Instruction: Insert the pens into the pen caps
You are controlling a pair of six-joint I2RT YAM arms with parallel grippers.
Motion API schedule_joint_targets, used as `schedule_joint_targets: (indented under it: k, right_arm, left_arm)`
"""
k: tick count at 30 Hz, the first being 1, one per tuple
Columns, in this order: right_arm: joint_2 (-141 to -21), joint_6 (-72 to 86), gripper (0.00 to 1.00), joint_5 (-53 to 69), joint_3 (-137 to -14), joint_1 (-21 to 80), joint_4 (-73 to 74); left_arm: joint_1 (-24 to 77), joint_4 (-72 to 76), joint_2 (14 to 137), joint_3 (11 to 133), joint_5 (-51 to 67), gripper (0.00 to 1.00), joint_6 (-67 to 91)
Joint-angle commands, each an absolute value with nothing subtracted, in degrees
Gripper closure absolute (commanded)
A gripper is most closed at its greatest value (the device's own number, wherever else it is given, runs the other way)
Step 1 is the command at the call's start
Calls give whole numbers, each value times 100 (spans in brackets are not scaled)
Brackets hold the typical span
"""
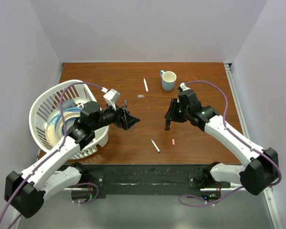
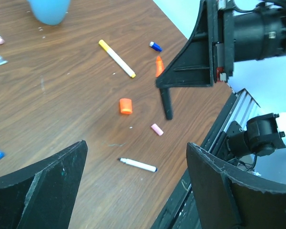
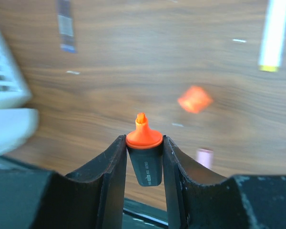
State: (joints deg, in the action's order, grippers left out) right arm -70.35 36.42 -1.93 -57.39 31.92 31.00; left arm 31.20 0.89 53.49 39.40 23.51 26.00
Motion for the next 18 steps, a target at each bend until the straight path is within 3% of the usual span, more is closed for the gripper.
schedule_joint_targets:
  k: [1, 8, 18]
  right_arm:
    - [-6917, 4701, 100, -404, -5862, 3690, 1953]
    - [-7102, 5070, 100, -676, -6100, 4175, 1452]
    - [-6961, 5194, 100, -756, -6100, 4412, 1161]
  left_arm:
    - [3419, 975, 5624, 4025, 1944, 10, 2690]
    - [3717, 1380, 6239, 4122, 1661, 11, 2619]
    - [4113, 1424, 6899, 4438, 1397, 24, 2479]
